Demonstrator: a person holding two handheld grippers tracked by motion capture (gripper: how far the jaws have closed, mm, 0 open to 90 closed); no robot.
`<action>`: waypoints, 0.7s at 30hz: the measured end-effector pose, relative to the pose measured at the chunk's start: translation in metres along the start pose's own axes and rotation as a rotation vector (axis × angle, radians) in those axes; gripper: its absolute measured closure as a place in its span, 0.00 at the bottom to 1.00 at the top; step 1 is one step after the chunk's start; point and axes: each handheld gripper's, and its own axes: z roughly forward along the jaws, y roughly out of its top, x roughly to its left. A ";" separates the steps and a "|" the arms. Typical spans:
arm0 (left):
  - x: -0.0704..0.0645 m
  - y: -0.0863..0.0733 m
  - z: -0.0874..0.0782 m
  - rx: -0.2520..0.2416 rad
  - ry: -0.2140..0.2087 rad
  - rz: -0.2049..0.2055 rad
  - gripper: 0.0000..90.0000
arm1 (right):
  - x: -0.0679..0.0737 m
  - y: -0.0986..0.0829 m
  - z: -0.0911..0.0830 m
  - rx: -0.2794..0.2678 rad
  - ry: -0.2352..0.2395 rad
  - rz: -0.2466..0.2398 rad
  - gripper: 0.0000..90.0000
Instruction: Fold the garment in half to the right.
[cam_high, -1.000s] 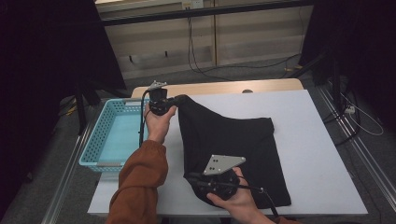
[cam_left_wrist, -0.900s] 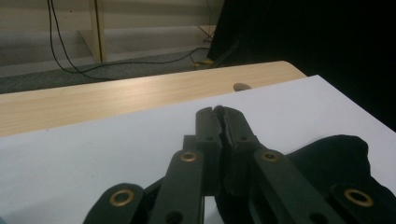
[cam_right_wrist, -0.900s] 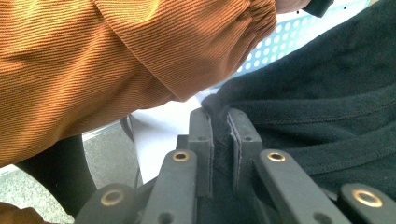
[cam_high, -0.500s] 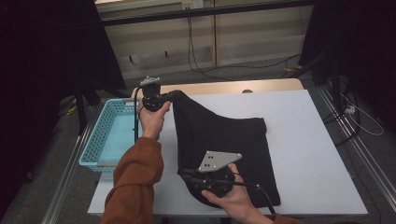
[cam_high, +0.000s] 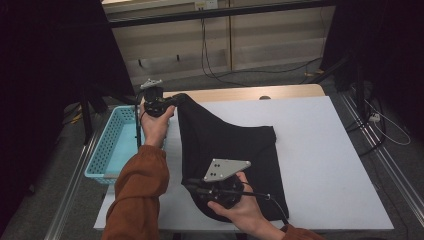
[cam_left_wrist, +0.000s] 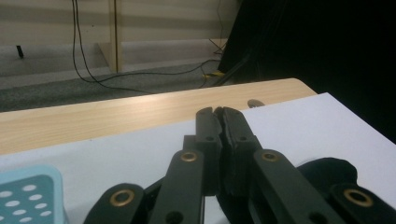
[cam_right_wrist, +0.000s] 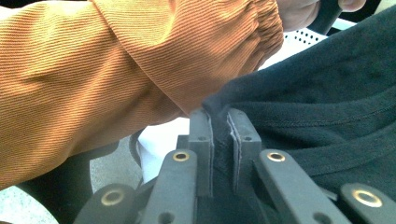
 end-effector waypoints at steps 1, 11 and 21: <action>0.001 0.001 -0.001 -0.006 0.003 -0.004 0.96 | 0.000 0.002 0.001 -0.005 0.003 -0.003 0.92; 0.006 0.004 -0.008 -0.005 0.024 0.002 0.96 | 0.003 0.007 0.009 -0.007 0.010 -0.019 0.92; 0.014 0.008 -0.017 -0.015 0.032 -0.009 0.96 | 0.008 0.015 0.015 -0.025 0.017 -0.036 0.92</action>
